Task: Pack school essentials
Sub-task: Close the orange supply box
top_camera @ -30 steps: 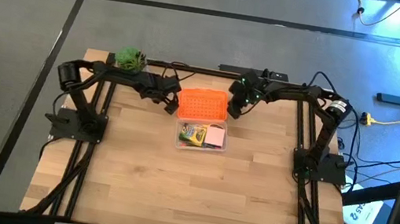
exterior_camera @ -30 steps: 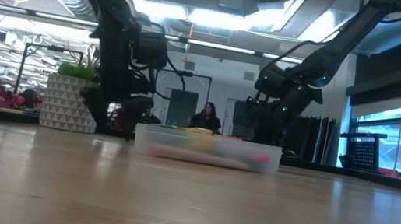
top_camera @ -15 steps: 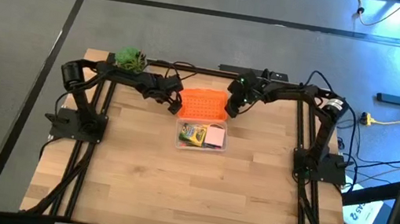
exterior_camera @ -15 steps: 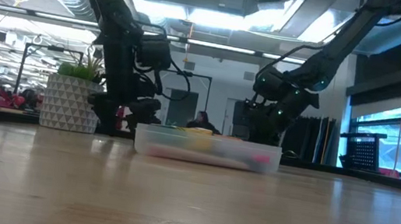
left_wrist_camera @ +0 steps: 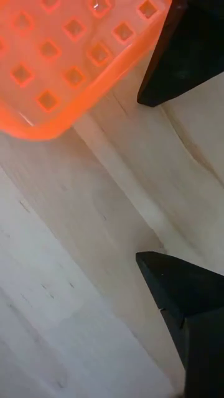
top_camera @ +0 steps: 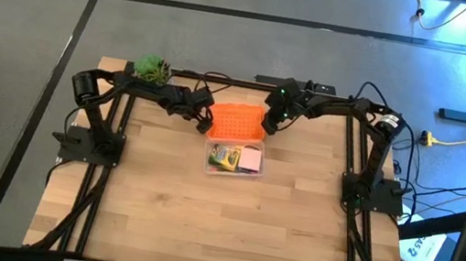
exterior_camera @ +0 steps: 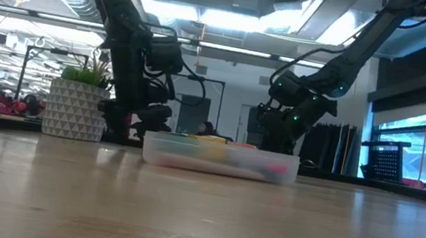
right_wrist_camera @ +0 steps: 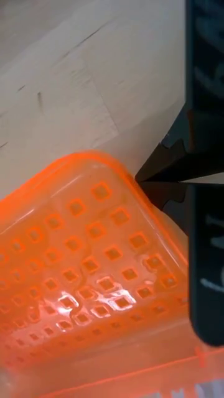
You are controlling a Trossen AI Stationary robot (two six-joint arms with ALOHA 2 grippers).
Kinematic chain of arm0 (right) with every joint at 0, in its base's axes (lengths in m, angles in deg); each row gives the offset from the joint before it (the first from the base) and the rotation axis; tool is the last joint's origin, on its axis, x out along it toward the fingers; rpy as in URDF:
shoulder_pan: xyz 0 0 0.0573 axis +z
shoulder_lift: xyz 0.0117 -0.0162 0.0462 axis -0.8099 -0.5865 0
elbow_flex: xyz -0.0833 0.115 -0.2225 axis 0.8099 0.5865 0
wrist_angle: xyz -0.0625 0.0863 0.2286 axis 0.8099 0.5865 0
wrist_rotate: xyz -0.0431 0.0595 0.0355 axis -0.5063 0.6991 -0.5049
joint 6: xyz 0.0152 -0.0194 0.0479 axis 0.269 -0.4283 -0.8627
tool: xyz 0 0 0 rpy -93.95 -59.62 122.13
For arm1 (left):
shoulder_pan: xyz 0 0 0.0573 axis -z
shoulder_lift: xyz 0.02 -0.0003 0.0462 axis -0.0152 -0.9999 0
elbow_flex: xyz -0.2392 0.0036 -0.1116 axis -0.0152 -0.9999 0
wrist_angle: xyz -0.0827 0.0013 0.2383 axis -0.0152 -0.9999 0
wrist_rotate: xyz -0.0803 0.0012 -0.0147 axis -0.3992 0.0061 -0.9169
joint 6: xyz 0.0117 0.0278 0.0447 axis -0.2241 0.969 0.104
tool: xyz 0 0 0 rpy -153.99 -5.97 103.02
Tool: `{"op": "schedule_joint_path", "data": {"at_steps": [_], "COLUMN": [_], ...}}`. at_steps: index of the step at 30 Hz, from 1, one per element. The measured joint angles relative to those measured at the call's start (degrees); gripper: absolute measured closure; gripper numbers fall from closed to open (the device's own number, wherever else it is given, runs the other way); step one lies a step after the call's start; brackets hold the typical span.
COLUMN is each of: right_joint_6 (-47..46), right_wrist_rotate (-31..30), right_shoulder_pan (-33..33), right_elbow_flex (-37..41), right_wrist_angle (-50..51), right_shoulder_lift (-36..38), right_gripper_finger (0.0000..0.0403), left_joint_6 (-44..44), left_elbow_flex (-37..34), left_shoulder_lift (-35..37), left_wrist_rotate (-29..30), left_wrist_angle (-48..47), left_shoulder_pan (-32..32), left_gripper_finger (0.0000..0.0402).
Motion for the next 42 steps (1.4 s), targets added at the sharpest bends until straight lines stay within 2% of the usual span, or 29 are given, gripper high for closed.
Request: {"op": "schedule_joint_path", "data": {"at_steps": [20, 26, 33, 42], "right_joint_6": [1.05, 1.52, 6.89, 13.24], "right_wrist_rotate": [0.50, -0.12, -0.01, 5.98], "right_shoulder_pan": [0.02, 0.02, 0.04, 0.11], "right_elbow_flex": [0.00, -0.02, -0.04, -0.09], "right_wrist_angle": [-0.26, -0.24, -0.10, 0.04], "right_shoulder_lift": [0.00, 0.08, 0.46, 0.66], "right_gripper_finger": [0.0396, 0.0396, 0.0396, 0.0396], "left_joint_6": [15.28, 18.85, 23.87, 27.81], "left_elbow_flex": [-0.11, -0.11, -0.09, 0.02], "left_shoulder_lift": [0.50, 3.34, 6.21, 6.23], "left_wrist_rotate": [-0.59, 0.38, 1.70, 1.49], "left_wrist_angle": [3.18, 3.60, 3.81, 3.87], "left_shoulder_pan": [2.46, 2.77, 2.99, 3.86], "left_gripper_finger": [0.0002, 0.0001, 0.0001, 0.0001]}}
